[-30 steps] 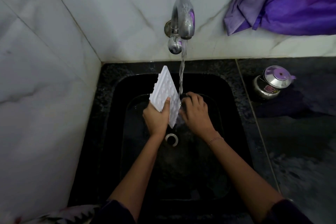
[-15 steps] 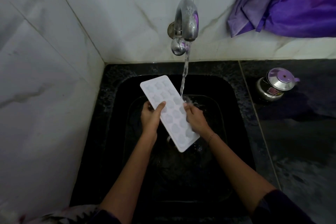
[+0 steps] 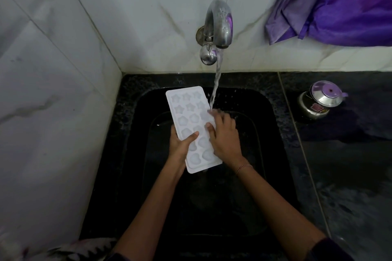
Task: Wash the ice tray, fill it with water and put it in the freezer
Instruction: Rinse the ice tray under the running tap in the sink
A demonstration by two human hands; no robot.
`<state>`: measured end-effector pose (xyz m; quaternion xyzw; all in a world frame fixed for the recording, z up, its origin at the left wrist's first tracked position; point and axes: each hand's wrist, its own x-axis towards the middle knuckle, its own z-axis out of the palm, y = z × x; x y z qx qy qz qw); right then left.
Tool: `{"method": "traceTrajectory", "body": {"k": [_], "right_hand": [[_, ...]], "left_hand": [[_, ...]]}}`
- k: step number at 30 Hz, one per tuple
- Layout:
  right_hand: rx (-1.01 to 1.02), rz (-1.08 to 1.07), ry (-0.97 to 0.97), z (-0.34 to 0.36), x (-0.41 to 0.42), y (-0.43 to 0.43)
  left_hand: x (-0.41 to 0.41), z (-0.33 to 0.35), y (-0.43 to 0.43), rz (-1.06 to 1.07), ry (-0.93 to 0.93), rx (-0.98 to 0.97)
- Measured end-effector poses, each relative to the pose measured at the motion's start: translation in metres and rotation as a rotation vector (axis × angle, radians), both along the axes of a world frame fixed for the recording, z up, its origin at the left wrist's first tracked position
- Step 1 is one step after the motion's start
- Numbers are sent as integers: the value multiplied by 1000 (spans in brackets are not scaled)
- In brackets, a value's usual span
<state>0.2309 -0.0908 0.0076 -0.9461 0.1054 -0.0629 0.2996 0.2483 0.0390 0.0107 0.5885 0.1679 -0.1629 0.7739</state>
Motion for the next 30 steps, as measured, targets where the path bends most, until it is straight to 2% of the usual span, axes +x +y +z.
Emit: {"method": "traceTrajectory", "body": {"k": [2, 4, 9, 13, 22, 30], "right_hand": [[-220, 27, -11, 0, 0, -6], [-327, 18, -24, 0, 0, -9], [-385, 69, -55, 3, 1, -11], [-506, 77, -34, 4, 1, -21], [-458, 90, -103, 17, 0, -20], [-512, 121, -50, 18, 6, -21]], "left_hand": [[-1, -1, 1, -14, -14, 18], [-2, -2, 1, -33, -26, 24], [-6, -5, 0, -73, -38, 2], [-7, -5, -1, -61, -14, -24], [1, 2, -13, -162, 20, -57], [9, 11, -21, -223, 14, -77]]}}
